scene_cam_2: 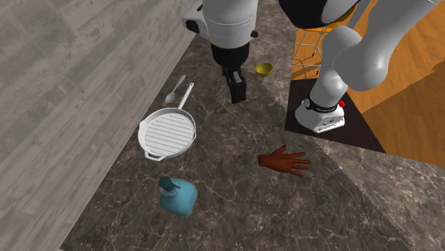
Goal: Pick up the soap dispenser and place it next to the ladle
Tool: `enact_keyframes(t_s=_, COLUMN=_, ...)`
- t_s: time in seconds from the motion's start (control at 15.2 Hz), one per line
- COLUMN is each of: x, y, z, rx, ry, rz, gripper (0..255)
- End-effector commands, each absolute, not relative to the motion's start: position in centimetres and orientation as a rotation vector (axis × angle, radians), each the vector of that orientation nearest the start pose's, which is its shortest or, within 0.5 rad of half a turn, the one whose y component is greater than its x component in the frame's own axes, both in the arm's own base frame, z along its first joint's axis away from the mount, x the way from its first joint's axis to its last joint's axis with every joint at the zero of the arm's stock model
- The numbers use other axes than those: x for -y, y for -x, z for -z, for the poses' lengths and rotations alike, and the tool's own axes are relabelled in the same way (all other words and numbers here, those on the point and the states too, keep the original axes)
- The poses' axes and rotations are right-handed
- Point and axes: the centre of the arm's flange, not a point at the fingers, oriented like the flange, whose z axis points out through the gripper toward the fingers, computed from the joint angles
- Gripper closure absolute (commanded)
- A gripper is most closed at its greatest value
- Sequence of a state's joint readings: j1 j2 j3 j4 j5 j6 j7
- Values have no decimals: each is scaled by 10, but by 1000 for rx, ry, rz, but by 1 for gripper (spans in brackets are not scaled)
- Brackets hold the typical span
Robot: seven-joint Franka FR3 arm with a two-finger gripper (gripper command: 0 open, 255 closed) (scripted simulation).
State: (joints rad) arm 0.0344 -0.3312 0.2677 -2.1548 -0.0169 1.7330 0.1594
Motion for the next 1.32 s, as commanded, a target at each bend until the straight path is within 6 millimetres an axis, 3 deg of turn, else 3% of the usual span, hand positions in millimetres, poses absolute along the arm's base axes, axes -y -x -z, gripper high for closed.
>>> enact_keyframes(t_s=0.0, x=-162, y=-444, z=-513, rx=209, ry=3250, rz=-124, gripper=0)
enact_keyframes(t_s=1.25, x=-337, y=-610, z=-464, rx=220, ry=3216, rz=-110, gripper=0)
